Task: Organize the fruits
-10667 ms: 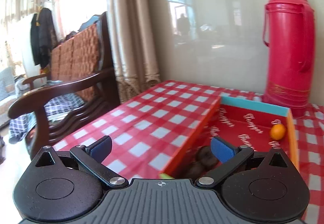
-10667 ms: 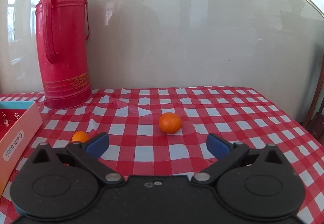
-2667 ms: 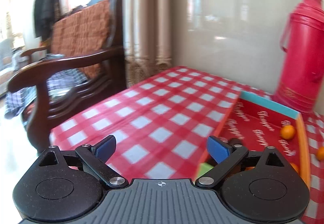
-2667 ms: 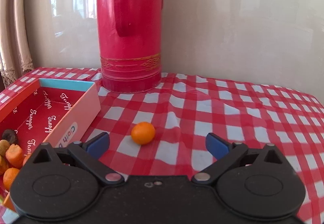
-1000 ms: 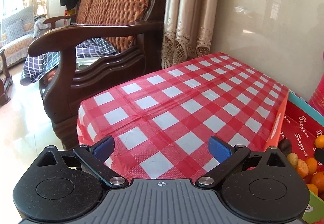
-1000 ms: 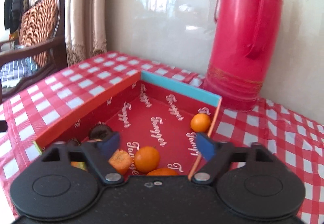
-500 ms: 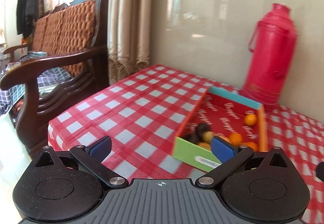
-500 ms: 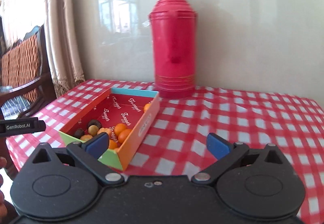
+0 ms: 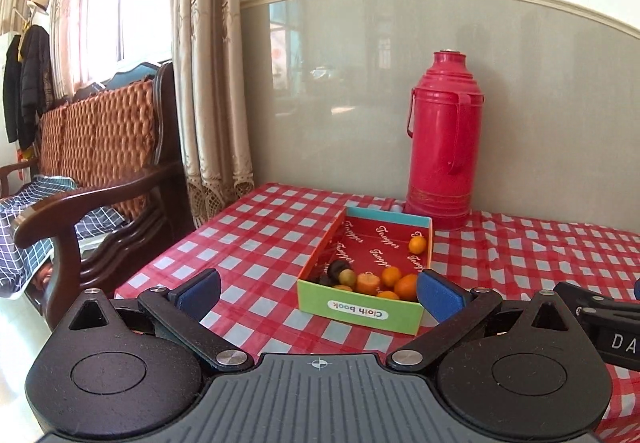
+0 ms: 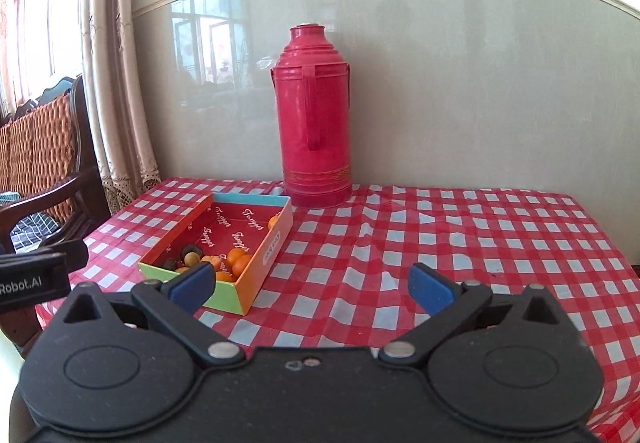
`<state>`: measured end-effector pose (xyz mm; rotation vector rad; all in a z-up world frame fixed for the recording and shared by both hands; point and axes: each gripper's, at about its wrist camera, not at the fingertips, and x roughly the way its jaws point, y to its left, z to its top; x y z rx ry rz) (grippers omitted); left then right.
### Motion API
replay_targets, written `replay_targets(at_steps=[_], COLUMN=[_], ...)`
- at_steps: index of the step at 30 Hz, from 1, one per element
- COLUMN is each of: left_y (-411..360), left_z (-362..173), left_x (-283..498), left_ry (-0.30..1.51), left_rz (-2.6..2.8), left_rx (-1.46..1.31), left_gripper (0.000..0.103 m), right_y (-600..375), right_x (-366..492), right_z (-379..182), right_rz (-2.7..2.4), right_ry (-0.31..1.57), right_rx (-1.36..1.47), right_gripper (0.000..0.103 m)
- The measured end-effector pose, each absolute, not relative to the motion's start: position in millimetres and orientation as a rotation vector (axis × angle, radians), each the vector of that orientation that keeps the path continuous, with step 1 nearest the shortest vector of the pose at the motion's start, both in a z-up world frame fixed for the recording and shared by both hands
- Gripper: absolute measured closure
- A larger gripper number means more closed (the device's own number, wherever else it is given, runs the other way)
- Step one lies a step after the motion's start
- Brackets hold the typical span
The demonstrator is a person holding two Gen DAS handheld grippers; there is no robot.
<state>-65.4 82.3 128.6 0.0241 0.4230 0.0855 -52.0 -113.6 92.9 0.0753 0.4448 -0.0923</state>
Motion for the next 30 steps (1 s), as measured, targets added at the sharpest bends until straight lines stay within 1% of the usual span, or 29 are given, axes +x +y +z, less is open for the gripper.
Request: replay_targets(at_steps=[8,15,30], left_y=[77,69,66], left_z=[132,120,115], left_x=[-67,-67,-66], left_ry=[0.416,0.437,0.447], left_rz=[0.087,0.069,0.061], left_rx=[0.041,0.057,0.076], left_gripper=[0.000,0.000,0.000], right_y=[-113,-116,-114], right_x=[-59,-59,-59], right_z=[92,84,81], right_rz=[-0.134,-0.145,-0.131], right_ry=[0.415,0.438,0.447], right_rx=[0.104,0.114,0.110], right_gripper=[0.006,0.006,0.006])
